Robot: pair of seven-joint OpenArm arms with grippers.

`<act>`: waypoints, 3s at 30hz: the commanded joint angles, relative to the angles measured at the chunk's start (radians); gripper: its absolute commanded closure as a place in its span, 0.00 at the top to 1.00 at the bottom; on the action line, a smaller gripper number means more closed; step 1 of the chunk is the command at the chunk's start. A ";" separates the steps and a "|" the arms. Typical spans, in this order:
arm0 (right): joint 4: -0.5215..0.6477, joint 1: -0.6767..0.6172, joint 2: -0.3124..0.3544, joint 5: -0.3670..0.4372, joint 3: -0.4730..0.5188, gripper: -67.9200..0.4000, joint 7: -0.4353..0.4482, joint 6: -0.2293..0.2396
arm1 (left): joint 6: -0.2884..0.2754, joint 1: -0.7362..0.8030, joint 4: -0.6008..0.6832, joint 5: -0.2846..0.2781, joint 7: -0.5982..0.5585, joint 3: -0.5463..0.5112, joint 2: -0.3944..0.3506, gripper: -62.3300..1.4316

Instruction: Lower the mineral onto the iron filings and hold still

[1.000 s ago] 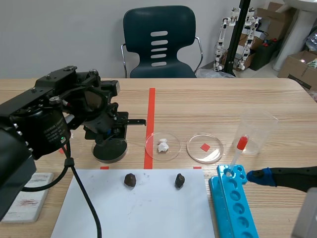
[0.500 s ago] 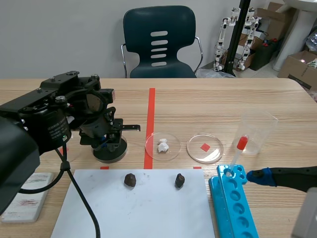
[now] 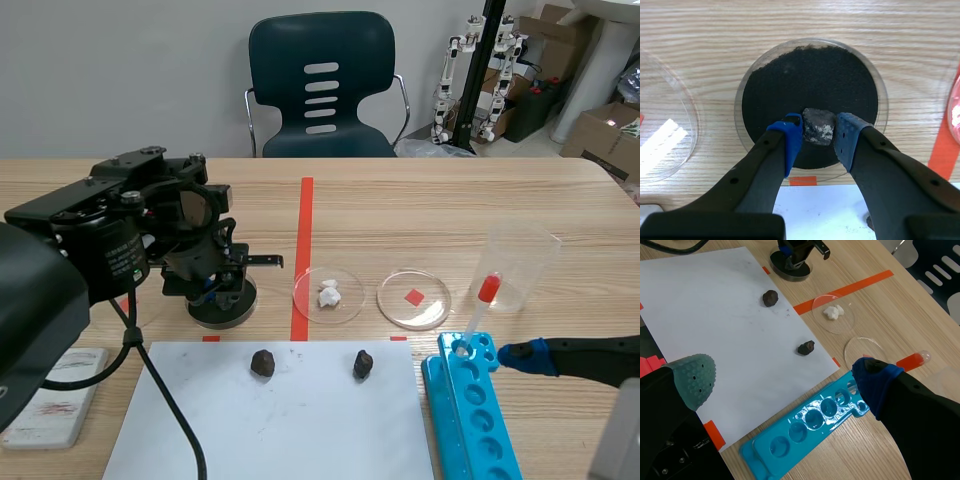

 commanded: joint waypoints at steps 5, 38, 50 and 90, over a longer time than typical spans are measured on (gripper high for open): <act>0.027 0.000 0.000 0.010 0.003 0.84 0.015 -0.005 | 0.006 -0.019 0.009 0.000 -0.002 -0.003 0.005 0.20; 0.027 0.000 0.000 0.010 0.003 0.84 0.015 -0.005 | 0.005 0.140 0.365 -0.006 -0.003 -0.006 -0.087 0.20; 0.027 0.000 0.000 0.010 0.003 0.84 0.015 -0.005 | -0.003 0.509 0.921 -0.030 -0.182 -0.151 -0.237 0.20; 0.027 0.000 0.000 0.010 0.003 0.84 0.015 -0.005 | -0.478 1.424 1.449 0.136 -0.788 -0.349 -0.316 0.20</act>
